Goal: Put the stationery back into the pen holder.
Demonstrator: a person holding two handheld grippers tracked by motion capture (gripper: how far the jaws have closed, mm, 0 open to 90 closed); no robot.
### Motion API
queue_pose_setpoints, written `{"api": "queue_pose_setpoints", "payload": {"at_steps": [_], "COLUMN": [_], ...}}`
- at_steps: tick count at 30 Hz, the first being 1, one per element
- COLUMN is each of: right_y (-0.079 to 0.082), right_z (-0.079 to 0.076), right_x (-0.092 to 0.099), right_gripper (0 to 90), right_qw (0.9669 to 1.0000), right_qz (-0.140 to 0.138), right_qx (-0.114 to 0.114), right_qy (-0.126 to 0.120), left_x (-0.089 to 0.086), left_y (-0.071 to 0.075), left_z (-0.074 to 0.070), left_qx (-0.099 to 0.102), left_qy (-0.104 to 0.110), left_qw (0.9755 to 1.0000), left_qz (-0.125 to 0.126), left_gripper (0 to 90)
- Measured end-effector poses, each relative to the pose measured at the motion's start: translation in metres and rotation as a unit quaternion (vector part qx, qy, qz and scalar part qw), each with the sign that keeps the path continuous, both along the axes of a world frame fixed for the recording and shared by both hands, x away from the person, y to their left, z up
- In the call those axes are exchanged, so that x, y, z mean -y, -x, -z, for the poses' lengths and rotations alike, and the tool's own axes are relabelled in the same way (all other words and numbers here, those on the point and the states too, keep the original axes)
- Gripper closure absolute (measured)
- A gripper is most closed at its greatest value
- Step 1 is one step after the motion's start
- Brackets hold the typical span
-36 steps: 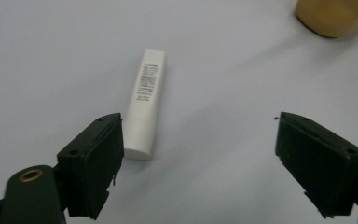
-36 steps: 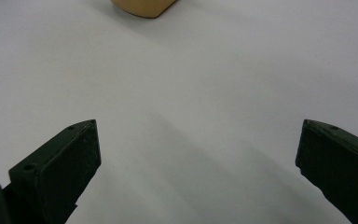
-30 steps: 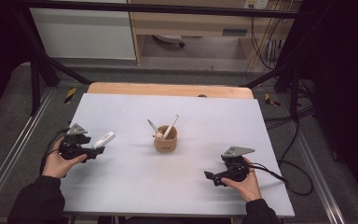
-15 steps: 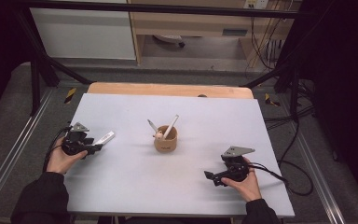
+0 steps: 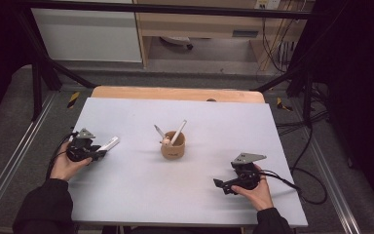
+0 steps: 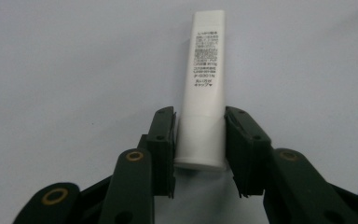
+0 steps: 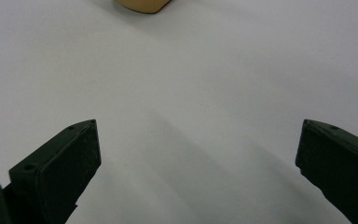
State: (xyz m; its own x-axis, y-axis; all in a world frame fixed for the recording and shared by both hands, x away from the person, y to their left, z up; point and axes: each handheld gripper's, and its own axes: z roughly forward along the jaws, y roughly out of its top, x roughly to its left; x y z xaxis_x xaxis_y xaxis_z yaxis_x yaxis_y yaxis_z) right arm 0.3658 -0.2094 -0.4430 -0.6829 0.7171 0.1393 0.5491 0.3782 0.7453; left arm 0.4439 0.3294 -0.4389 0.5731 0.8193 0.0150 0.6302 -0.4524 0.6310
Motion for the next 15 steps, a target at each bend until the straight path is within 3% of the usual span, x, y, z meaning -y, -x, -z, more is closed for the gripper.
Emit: {"api": "queue_pose_setpoints", "payload": {"at_steps": [15], "right_y": [0.0001], "right_z": [-0.0003], "right_x": [0.0003], "right_gripper": [0.6], "right_qw": [1.0], "right_qz": [-0.002], "right_qx": [0.0], "right_qy": [-0.001], "left_x": [-0.0028], "left_y": [0.0004], "left_z": [-0.0029], "left_qx": [-0.001], "left_qy": [0.004], "left_qw": [0.9999], "left_qz": [-0.01], "left_gripper": [67.1]}}
